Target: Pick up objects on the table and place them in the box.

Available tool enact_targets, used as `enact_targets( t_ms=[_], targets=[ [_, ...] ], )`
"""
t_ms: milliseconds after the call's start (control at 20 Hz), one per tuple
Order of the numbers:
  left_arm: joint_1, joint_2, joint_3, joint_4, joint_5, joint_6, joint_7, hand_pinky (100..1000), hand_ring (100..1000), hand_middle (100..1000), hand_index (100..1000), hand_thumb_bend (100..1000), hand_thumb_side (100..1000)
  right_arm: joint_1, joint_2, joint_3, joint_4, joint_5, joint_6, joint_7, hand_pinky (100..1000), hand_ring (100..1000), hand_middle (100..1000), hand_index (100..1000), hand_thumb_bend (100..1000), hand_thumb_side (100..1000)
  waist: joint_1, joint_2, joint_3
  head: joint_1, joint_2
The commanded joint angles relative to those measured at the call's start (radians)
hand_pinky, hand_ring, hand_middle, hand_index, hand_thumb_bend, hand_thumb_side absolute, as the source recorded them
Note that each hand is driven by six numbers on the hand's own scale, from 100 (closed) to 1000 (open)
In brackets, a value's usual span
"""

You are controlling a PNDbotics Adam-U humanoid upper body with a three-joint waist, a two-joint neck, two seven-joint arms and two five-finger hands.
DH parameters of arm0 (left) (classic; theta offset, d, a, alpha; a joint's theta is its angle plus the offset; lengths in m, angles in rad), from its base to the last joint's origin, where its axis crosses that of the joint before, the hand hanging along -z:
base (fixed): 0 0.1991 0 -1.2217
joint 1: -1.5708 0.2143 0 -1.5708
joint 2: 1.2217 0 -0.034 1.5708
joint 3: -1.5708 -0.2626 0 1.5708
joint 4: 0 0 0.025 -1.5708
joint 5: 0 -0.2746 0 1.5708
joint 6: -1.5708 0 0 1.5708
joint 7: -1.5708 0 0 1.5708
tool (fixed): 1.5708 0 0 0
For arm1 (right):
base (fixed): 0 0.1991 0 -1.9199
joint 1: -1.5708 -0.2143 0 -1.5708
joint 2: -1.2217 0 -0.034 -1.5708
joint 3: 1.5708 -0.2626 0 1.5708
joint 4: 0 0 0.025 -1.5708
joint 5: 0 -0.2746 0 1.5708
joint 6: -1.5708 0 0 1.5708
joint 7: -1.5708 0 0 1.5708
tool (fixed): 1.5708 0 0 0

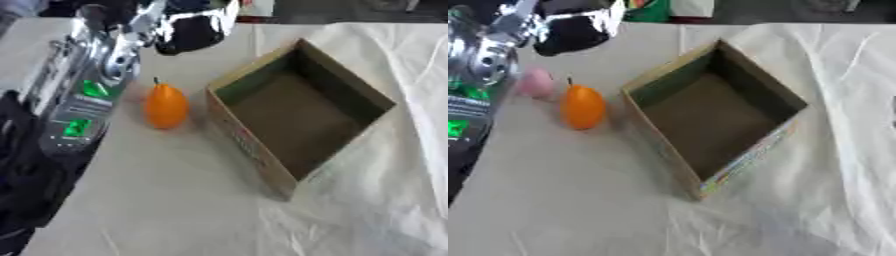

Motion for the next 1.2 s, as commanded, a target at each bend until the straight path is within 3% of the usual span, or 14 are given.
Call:
enact_targets(
  t_ms=[50,350,600,900,1200],
  targets=[
    [-0.033,-0.028,-0.012,0.027,-0.029,-0.031,0.019,175,438,432,515,100,295,-0.020,-0.011,-0.001,-0.019,-0.009,-0.003,0.006,727,579,463,652,100,389,-0.002,-0.015,-0.005,0.013,-0.003],
    [-0.049,-0.081,-0.045,0.097,-0.030,-0.076,0.042,176,439,431,515,100,322,-0.041,0.002,0.006,-0.019,-0.012,-0.008,0.012,727,580,464,652,100,392,-0.005,-0.009,-0.016,0.019,-0.015],
    [-0.051,-0.106,-0.075,0.146,-0.036,-0.121,0.010,202,459,451,536,100,275,-0.050,0.011,0.011,-0.019,-0.015,-0.009,0.019,728,580,463,652,100,394,-0.003,-0.006,-0.015,0.013,-0.018],
    [-0.039,-0.113,-0.096,0.187,-0.052,-0.187,-0.179,270,502,486,594,100,204,-0.048,0.013,0.010,-0.019,-0.016,-0.009,0.019,729,580,463,652,100,395,-0.002,-0.006,-0.017,0.006,-0.013],
    [-0.026,-0.111,-0.099,0.201,-0.054,-0.218,-0.322,323,543,528,649,100,190,-0.043,0.014,0.010,-0.019,-0.016,-0.007,0.020,730,580,463,653,100,395,0.001,-0.007,-0.013,0.008,-0.008]
  ],
)
